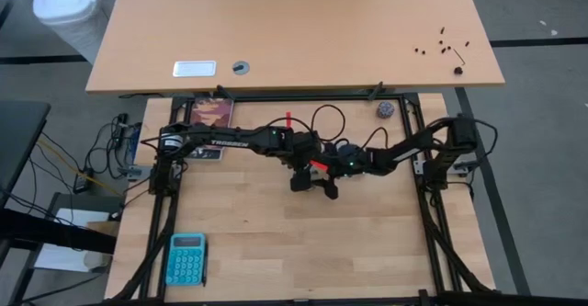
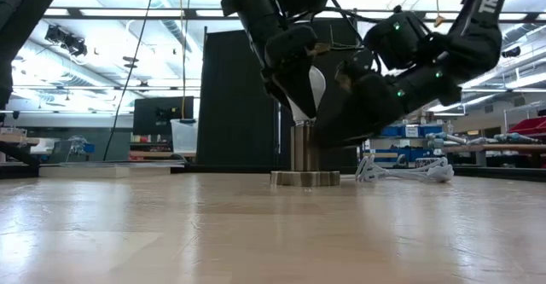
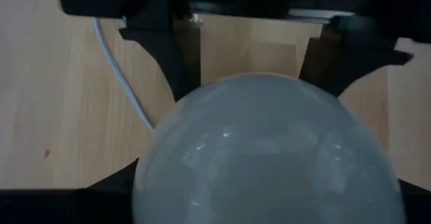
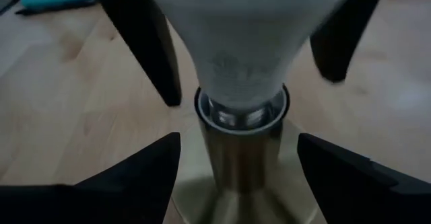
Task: Screw lightbulb
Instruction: Insert the lightbulb into the desk lamp
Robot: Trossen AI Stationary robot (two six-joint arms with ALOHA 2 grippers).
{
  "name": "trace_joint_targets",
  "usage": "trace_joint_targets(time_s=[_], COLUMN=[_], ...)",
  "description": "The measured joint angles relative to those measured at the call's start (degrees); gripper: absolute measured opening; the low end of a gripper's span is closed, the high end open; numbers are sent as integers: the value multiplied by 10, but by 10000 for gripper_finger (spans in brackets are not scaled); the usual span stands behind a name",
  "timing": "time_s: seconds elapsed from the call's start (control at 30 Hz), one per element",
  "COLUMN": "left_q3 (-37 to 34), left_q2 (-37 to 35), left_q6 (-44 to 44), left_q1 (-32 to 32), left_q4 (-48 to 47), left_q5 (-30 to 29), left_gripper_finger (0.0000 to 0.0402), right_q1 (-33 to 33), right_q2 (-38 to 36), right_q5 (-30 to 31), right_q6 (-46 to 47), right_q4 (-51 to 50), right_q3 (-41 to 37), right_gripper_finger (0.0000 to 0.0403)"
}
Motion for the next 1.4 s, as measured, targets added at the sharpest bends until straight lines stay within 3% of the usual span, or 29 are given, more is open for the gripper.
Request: trace_joint_targets(time_s=[0.17, 0.43, 0.97, 1.4], left_q3=[0, 0, 0, 0], left_q2=[0, 7, 10, 10], left_q6=[0, 2, -13, 2], left_q1=[0, 0, -1, 0], left_q4=[-3, 9, -25, -21], left_q5=[-6, 18, 42, 7], left_gripper_finger=[266, 266, 244, 243], right_q1=[3, 29, 18, 7], right_q2=[43, 47, 47, 47], right_q5=[-10, -15, 52, 62], right_q6=[47, 51, 135, 138], right_q4=[37, 34, 28, 35], right_q3=[3, 3, 3, 3], right_gripper_finger=[307, 307, 307, 307])
